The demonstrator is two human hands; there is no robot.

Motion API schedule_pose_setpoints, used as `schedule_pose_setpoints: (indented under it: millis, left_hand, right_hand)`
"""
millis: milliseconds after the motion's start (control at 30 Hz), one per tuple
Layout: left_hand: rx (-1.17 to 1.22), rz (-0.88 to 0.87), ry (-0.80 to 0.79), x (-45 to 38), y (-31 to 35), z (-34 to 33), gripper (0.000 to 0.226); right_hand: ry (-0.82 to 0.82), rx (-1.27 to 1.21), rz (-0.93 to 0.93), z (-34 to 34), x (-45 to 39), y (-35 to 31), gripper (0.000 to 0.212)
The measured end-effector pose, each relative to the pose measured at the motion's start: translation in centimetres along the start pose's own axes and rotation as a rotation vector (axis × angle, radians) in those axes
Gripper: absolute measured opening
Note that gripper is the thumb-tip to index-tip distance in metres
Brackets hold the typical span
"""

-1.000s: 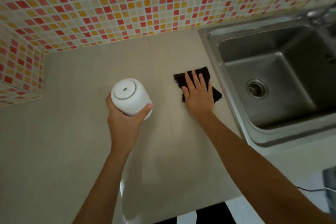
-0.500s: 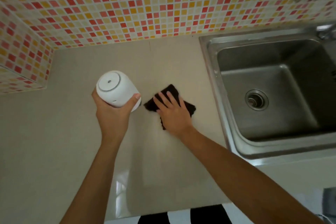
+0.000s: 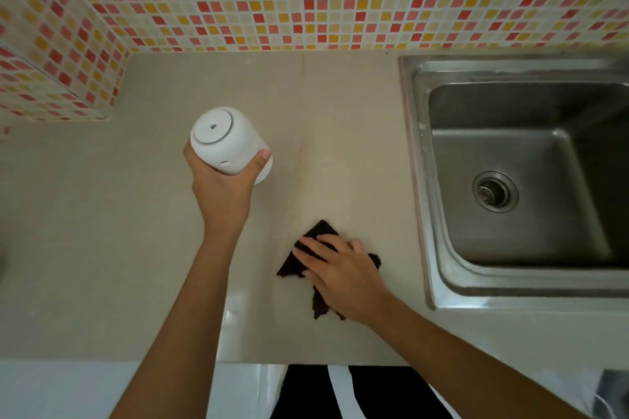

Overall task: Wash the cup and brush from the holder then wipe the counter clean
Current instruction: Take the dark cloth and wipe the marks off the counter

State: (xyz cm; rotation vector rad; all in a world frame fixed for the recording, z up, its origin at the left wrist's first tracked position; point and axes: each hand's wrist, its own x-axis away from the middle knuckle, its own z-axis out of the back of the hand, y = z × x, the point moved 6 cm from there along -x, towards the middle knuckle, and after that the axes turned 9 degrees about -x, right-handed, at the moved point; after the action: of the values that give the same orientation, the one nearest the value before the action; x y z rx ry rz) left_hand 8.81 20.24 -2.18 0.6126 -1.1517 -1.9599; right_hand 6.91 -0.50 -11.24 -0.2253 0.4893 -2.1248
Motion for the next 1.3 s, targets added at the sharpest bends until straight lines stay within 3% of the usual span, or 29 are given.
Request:
schedule_pose_setpoints:
  millis: [133,200,300,467,600,767,867,1000,1167,1300]
  left_hand:
    - [-0.010,-0.032,-0.068,-0.7,-0.3,0.4,0.092]
    - [-0.010,-0.034,-0.077,-0.9,-0.6,0.7,0.093]
    - [-0.008,-0.028,-0.112,-1.1,-1.1,1.0,0.094]
    - [-0.008,-0.036,-0.135,-1.8,-1.8,1.7,0.094]
    - [0.001,-0.032,-0.127,-3.0,-2.2,2.2,0.095]
    - [-0.006,-0.034,-0.098,-4.6,-2.5,2.7,0.093]
    - [-0.022,-0.051,-0.085,-4.9,-2.6,2.9,0.093]
    - [-0.024,-0.086,-0.068,-5.2,-2.9,3.8,0.092]
    - [0.008,-0.078,-0.062,-5.5,-3.1,4.0,0.091]
    - [0.040,-0.040,-0.072,-6.1,-3.3,3.0,0.092]
  right_hand:
    - [0.206,-0.182,-0.324,2.6,-2.0,1.8,0.049]
    - [0.252,-0.155,-0.358,3.4,-1.8,1.6,0.046]
    - [0.258,0.011,-0.198,2.8,-1.0,1.4,0.039]
    - [-0.044,0.184,-0.003,-1.6,0.1,0.3,0.050]
    - [-0.110,0.185,0.095,-4.0,0.7,-3.4,0.053]
    - [-0.008,0.103,-0.033,-3.4,-5.9,-1.9,0.052]
    - [0.080,0.100,-0.230,-1.8,-13.7,2.5,0.050]
    - [0.072,0.055,-0.488,1.1,-19.9,9.7,0.053]
    - [0.220,0.032,-0.507,2.1,-14.4,10.4,0.045]
    - [0.042,0.035,-0.278,-0.8,-4.6,2.9,0.051]
